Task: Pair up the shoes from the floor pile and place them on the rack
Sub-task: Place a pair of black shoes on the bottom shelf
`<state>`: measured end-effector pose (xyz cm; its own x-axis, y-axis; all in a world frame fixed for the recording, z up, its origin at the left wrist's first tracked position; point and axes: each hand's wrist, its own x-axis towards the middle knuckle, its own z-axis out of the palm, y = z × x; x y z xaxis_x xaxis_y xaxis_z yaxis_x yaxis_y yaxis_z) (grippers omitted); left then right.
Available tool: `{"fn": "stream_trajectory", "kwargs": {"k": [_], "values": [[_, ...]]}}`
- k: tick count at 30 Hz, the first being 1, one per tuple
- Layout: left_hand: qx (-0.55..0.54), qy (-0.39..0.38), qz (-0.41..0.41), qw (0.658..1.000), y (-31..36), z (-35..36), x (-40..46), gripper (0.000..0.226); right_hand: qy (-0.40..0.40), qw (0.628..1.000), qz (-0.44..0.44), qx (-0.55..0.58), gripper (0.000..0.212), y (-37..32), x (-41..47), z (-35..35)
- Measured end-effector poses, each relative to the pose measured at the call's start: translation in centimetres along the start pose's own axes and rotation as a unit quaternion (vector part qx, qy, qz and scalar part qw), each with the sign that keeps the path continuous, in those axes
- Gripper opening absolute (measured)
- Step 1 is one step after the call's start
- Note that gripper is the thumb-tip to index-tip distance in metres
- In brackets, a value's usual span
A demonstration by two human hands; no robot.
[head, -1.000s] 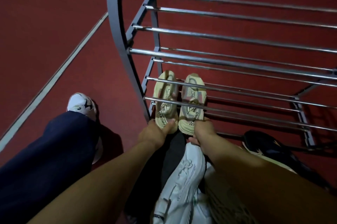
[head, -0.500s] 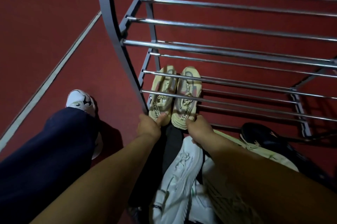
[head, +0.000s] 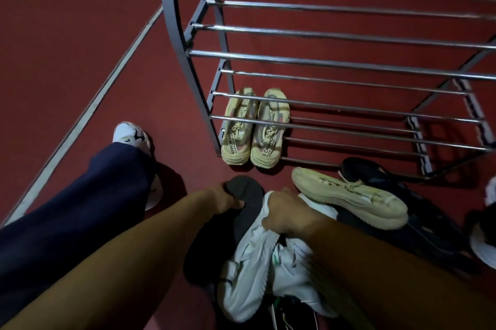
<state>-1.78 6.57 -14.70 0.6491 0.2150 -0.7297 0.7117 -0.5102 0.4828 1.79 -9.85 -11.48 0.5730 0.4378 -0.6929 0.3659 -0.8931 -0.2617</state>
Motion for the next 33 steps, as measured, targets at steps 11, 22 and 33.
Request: {"fn": "stream_trajectory", "kwargs": {"k": [11, 22, 33], "values": [[0.002, 0.048, -0.005, 0.999, 5.4, -1.2, -12.0, 0.046, 0.067, 0.989, -0.064, 0.118, 0.076, -1.5, -13.0, 1.6], [-0.348, -0.244, -0.029, 0.905, 10.4, 3.7, -17.1, 0.013, 0.134, 0.808, 0.081, 0.569, 0.037, 1.4, -13.7, 5.2], [-0.241, -0.143, -0.082, 0.956, 5.4, 3.2, -16.2, 0.038, 0.084, 0.815, 0.069, 0.570, 0.032, 3.6, -11.9, 2.4]]}}
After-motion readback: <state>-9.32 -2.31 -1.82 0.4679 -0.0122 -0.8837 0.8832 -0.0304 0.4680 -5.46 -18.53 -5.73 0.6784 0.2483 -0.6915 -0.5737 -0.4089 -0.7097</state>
